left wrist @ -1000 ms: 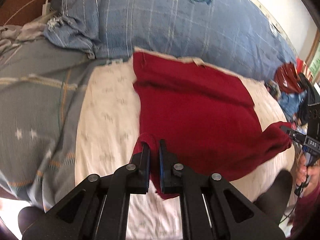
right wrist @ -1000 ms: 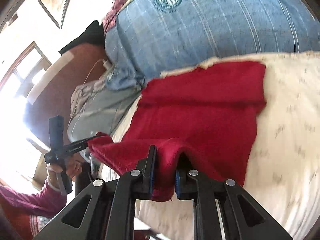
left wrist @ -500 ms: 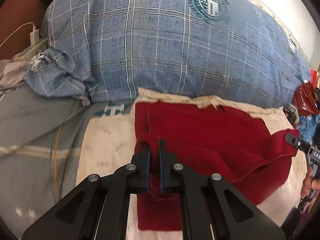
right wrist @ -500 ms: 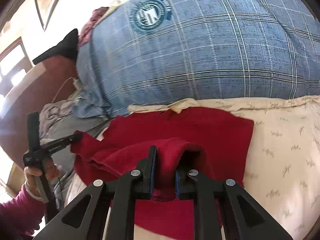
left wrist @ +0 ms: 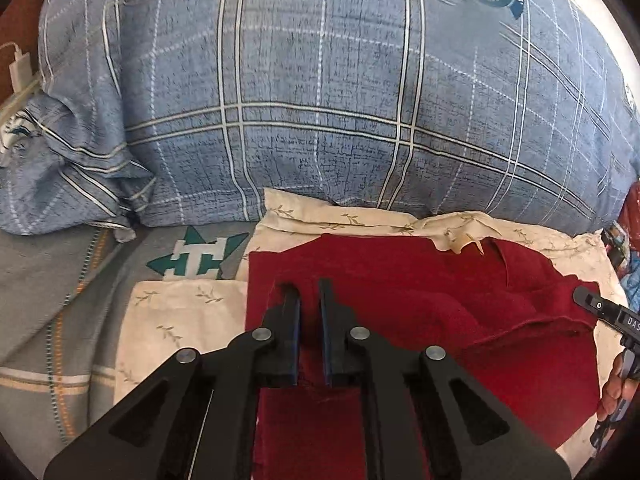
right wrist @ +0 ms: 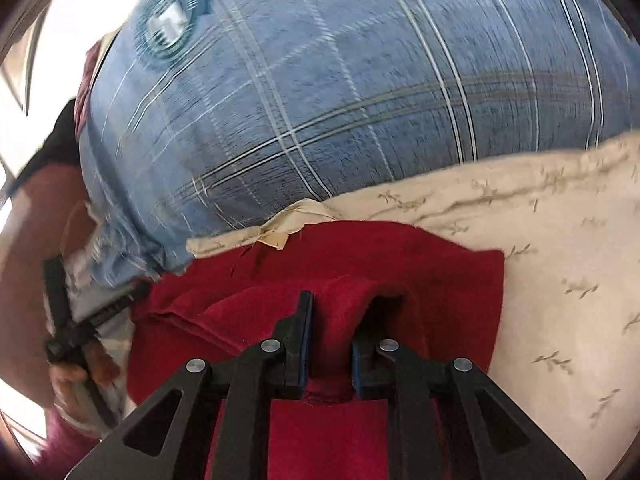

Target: Fold small clothes

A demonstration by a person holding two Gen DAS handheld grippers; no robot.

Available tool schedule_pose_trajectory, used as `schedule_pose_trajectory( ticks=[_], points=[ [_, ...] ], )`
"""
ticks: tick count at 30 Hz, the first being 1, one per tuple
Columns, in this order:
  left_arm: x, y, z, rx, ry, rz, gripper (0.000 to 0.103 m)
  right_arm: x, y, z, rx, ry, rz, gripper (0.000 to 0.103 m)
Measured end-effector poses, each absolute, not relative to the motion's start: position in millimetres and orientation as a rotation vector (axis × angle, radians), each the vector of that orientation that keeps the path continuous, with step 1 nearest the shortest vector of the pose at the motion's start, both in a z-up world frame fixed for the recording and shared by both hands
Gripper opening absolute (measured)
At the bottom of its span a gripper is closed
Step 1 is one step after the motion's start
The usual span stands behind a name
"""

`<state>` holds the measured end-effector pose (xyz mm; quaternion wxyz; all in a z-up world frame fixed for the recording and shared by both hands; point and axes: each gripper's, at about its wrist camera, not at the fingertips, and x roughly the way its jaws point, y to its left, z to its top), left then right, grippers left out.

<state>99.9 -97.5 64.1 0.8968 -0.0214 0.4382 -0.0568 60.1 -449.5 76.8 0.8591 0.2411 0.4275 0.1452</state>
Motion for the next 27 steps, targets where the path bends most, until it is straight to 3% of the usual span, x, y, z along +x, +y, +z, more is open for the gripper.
schedule_pose_trajectory(
  ticks=[2,3,4,5,6,9,15,23,27],
  points=[
    [102.5,-96.7,62.4,-0.058,0.913,-0.144,0.013,60.9,-455.4,76.7,0.546,0.902,0.328,0.021],
    [103.4,-95.7,61.9,-0.074,0.924,-0.172,0.024,60.3,-457.0,78.8,0.549,0.897,0.336,0.024],
    [103.9,-95.1,62.7,-0.094,0.932,-0.200,0.042,58.5,-458.2,82.3,0.545,0.890,0.335,0.031],
    [103.6,-93.8,64.2,-0.122,0.938,-0.231,0.050,55.5,-459.5,86.9,0.536,0.878,0.322,0.042],
    [102.0,-91.9,66.9,-0.154,0.934,-0.254,0.058,50.3,-461.2,93.9,0.527,0.854,0.303,0.046],
    [94.5,-91.3,82.8,-0.153,0.877,-0.212,0.073,36.0,-469.7,113.6,0.523,0.786,0.266,0.048],
    [89.6,-96.7,92.0,-0.089,0.828,-0.184,0.073,26.3,-436.0,127.3,0.368,0.793,0.325,0.046],
    [119.3,-98.8,46.7,-0.057,0.950,-0.100,0.073,99.5,-414.7,82.0,0.223,0.939,0.155,0.042],
    [124.7,-94.8,34.4,-0.063,0.970,-0.091,0.075,121.9,-449.1,65.0,0.287,0.945,-0.037,0.048]
  ],
)
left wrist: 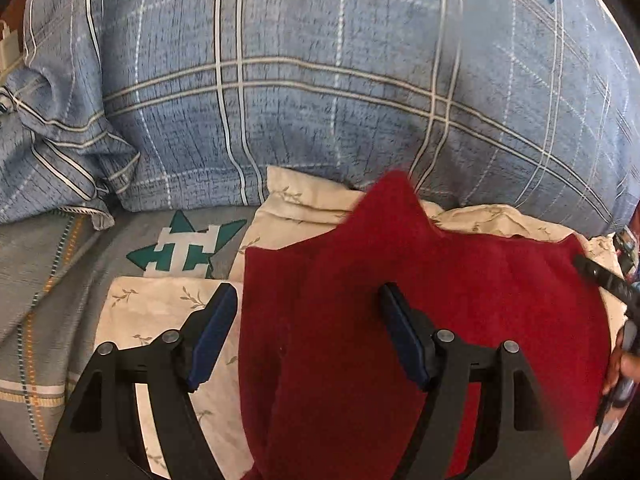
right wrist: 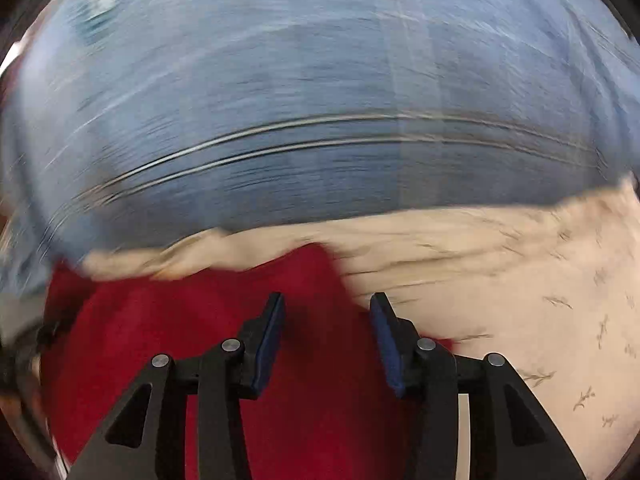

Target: Fold small clothes

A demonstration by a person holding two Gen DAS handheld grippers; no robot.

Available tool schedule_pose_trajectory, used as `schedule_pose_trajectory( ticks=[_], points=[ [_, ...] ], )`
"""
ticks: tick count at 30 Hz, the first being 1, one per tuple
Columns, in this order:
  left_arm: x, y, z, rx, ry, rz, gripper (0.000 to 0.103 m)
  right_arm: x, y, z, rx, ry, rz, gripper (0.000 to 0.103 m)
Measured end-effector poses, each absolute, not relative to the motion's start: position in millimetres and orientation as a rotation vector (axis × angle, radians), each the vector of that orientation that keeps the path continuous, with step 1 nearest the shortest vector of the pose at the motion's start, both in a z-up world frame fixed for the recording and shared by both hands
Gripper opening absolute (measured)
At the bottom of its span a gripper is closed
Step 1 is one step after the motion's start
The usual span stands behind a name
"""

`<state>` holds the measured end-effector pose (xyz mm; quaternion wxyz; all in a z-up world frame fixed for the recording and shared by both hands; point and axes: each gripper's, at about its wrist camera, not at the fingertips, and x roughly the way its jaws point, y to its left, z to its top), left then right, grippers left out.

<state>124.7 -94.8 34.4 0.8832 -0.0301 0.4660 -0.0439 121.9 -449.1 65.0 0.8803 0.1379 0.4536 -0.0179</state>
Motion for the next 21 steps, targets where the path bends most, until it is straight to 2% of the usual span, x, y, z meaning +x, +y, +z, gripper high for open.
schedule_pose_trajectory(
  ticks=[3,9,13,21],
  points=[
    [125.2,-90.6,33.7,-0.083,0.973,-0.093,0.077,121.2,-473.6,52.5,0.447,0.960,-0.012,0.045],
    [105.6,-78.9,45.6,-0.084,0.967,-0.085,0.076,78.8,-472.1,96.4,0.388,0.843,0.008,0.049],
    [73.6,-75.6,55.6,-0.049,0.943,-0.089,0.076,48.1,-457.9,115.9,0.336,0.836,0.079,0.050],
    [5.4,-71.5,60.4,0.029,0.927,-0.100,0.077,35.2,-438.4,71.7,0.258,0.970,0.073,0.049]
  ],
)
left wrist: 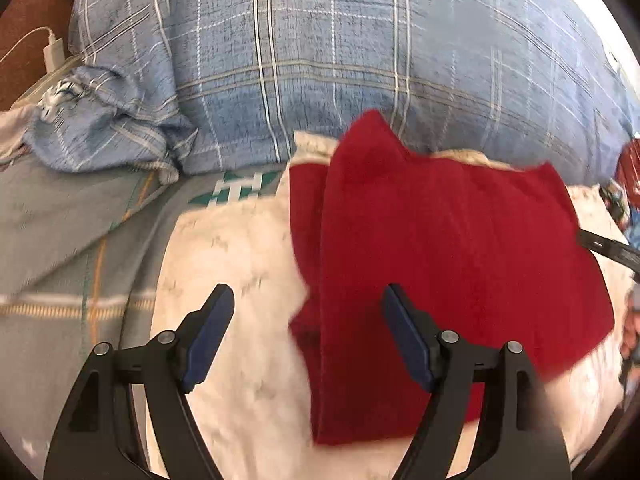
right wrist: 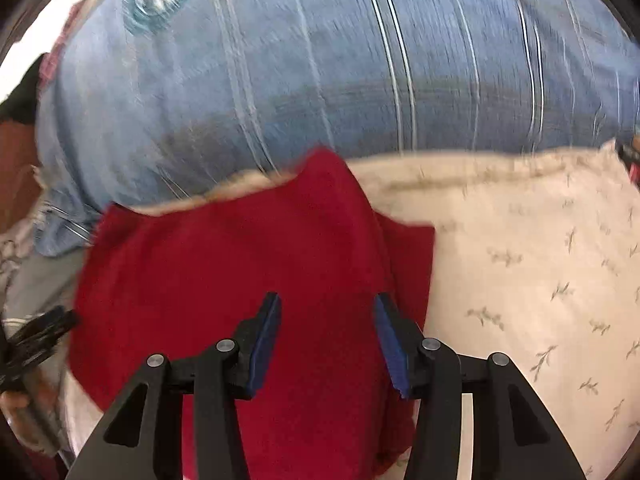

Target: Fold small clothes

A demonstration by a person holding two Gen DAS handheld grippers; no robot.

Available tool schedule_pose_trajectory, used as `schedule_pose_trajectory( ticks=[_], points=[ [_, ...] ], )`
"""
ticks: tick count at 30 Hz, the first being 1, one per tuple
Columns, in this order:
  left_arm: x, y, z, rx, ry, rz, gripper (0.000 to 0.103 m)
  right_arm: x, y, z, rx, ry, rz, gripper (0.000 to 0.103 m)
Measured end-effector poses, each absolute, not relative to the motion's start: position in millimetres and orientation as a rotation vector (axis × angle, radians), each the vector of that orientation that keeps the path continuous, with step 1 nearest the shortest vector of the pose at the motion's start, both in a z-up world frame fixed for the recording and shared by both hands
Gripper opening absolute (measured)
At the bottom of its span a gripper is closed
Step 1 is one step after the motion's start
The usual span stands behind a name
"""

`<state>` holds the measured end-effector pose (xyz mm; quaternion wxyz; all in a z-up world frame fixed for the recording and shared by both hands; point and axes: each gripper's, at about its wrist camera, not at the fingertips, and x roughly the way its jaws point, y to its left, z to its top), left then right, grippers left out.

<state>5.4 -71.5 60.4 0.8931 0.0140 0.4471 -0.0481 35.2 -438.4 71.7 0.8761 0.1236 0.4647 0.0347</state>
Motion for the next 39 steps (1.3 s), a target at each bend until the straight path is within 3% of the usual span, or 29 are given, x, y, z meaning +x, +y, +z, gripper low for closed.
schedule_pose_trajectory(
  ticks=[10,24,32,39],
  points=[
    [-27.4,-42.6,35.0,-0.118,0.974,-0.071,0.077,29.1,-351.7,122.3,0.163,0.889,0.276,0.051],
    [-23.8,-43.6,21.7,-0.078,0.923,-0.113,0.080,118.9,-145.6,77.5,-0.134,0.953,0.474,0.049],
    [-19.4,-42.7,25.4,-0.103,0.933,-0.127,0.080,143.7,-132.5,57.7,-0.108,0.953,0.425,0.055],
    [-17.5,-45.7,27.6,-0.105,0.928,-0.137,0.080,125.3,-149.5,84.1,-0.055,0.931,0.450,0.053]
  ],
)
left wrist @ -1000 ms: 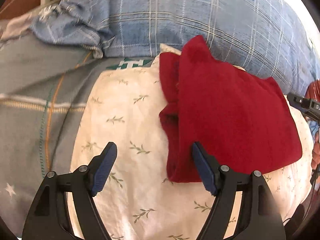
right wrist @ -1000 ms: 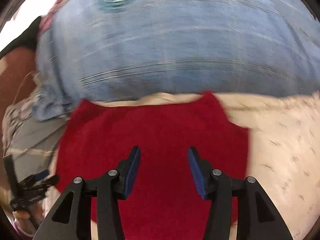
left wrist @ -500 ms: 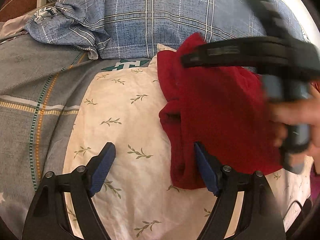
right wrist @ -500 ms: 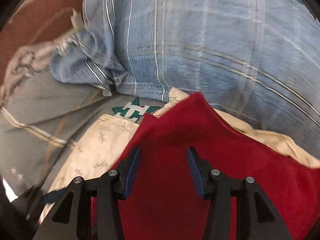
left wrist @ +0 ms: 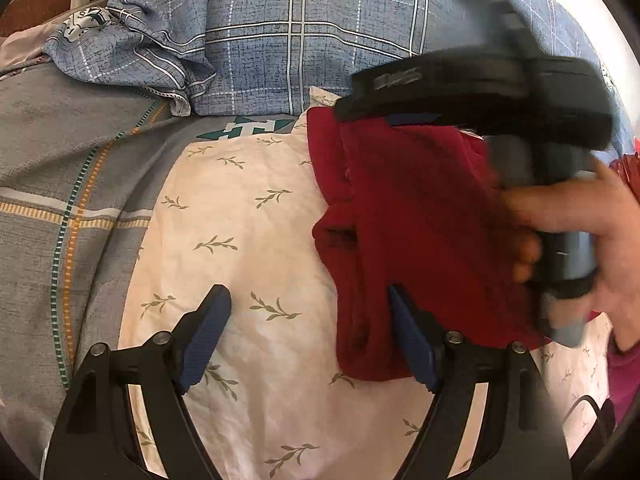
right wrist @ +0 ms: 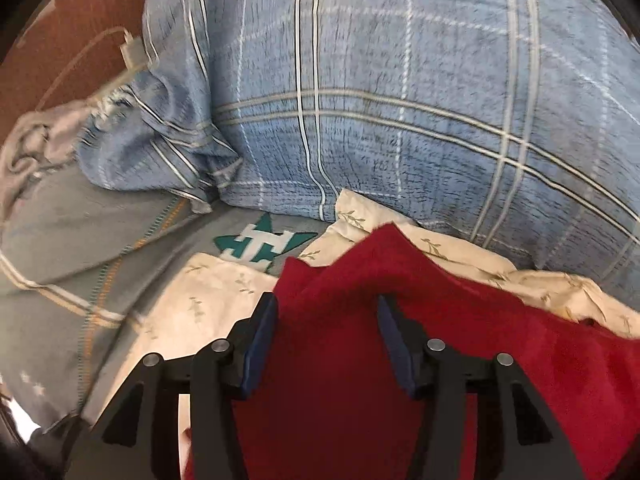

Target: Fold small clothes

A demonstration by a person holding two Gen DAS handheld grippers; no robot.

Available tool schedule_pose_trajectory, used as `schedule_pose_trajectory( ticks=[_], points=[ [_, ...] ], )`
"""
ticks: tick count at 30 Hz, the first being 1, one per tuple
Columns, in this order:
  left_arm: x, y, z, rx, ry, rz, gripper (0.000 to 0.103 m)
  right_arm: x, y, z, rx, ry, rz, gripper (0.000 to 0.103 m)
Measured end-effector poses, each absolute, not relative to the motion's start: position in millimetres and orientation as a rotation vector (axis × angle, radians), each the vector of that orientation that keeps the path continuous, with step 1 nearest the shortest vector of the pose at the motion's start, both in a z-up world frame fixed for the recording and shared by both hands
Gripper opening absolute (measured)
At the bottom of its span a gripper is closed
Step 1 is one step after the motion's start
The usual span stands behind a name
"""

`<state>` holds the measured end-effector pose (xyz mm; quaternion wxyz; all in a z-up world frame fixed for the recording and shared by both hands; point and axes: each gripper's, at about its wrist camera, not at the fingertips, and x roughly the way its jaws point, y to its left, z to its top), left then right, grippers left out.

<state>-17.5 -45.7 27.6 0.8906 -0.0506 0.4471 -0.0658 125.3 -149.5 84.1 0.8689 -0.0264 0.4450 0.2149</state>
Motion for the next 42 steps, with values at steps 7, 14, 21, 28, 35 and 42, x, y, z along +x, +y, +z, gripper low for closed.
schedule_pose_trajectory(
  ticks=[7,14,21,28,35,42],
  points=[
    [-21.0,-49.6,30.2,-0.098,0.912,-0.131,0.080,104.6,-176.5,95.3,-0.054,0.947,0.423,0.055],
    [-21.0,-49.3,31.6,-0.106,0.907,-0.144,0.080,110.3,-182.3,77.3,-0.039,1.026,0.378,0.058],
    [-22.5,-39.3,47.5,-0.165,0.865,-0.171,0.080,118.9,-155.9,94.3,0.001,1.022,0.462,0.071],
    [-12.7,-32.7,48.2,-0.184,0.900,-0.177,0.080,139.5,-130.1,75.5,-0.057,1.071,0.471,0.079],
    [-6.9,-27.4,52.1,-0.187,0.921,-0.193,0.081,143.7,-106.7,61.1,-0.203,1.100,0.490,0.092],
    [-3.8,-22.5,51.1,-0.198,0.922,-0.197,0.083,140.8,-80.1,44.4,-0.406,1.097,0.421,0.098]
  ],
)
